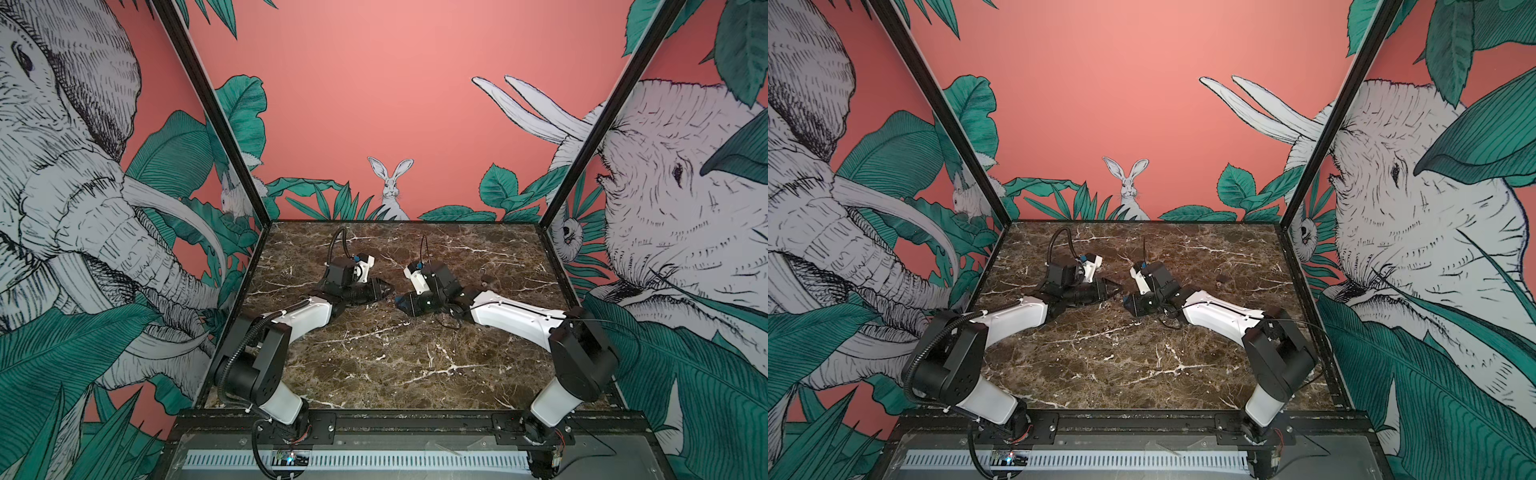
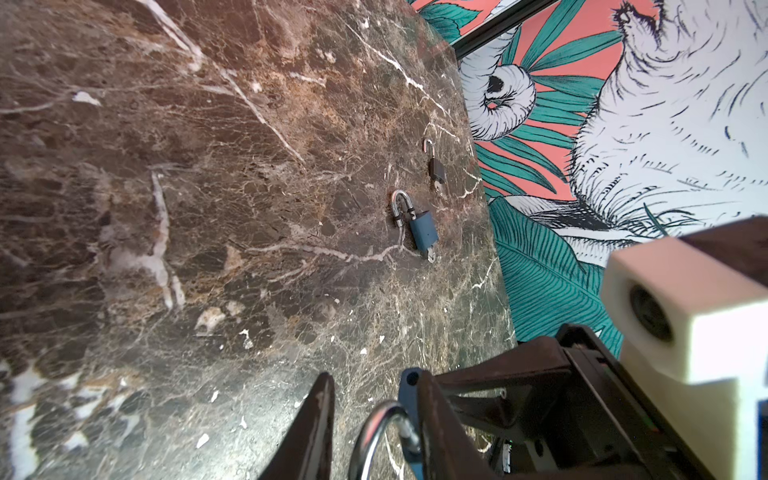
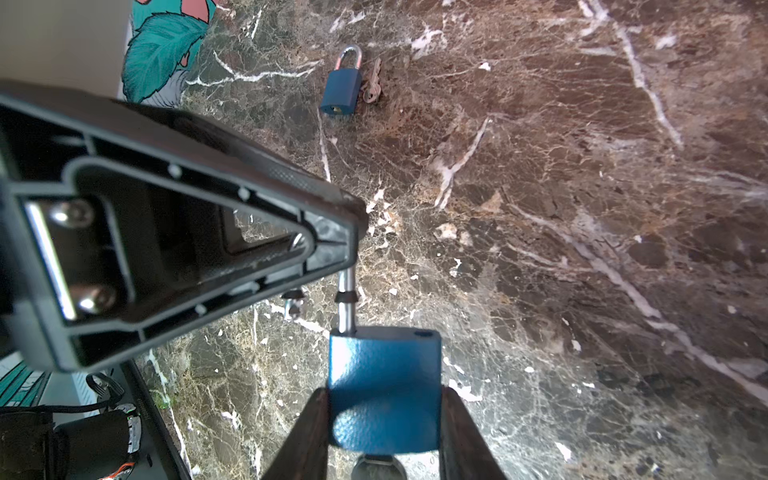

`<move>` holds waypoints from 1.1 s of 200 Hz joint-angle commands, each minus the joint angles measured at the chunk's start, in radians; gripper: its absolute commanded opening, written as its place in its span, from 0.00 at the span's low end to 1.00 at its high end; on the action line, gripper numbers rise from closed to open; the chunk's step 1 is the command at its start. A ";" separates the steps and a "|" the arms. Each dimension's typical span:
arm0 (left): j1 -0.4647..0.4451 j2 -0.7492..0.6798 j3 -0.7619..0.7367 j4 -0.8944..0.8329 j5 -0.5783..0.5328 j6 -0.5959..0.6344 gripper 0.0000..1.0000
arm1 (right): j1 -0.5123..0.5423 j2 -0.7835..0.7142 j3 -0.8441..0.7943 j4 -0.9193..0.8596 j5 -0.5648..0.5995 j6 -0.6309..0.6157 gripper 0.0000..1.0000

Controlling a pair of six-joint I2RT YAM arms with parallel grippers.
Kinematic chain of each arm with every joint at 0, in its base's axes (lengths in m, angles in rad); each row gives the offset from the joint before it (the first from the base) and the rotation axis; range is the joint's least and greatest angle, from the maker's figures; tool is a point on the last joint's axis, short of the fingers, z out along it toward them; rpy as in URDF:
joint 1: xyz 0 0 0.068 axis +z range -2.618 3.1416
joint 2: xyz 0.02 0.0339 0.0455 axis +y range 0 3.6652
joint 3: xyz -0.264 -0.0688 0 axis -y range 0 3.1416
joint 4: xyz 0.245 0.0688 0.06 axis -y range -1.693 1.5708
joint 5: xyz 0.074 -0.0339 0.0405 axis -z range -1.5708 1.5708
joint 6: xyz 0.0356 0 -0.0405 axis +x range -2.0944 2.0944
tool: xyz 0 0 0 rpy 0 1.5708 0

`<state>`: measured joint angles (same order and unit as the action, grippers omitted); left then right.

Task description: Lock with the key

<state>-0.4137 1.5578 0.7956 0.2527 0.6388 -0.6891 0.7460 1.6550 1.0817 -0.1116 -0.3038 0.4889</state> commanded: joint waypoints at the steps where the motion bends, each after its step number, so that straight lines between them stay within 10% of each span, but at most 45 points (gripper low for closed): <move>1: -0.005 -0.019 -0.011 0.014 0.003 -0.001 0.30 | -0.002 0.005 0.009 0.051 -0.012 0.001 0.15; 220: -0.005 -0.038 -0.010 -0.035 -0.002 0.027 0.11 | -0.003 0.016 0.029 0.047 -0.018 -0.011 0.15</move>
<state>-0.4137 1.5490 0.7952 0.2295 0.6353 -0.6773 0.7460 1.6749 1.0821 -0.1097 -0.3084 0.4870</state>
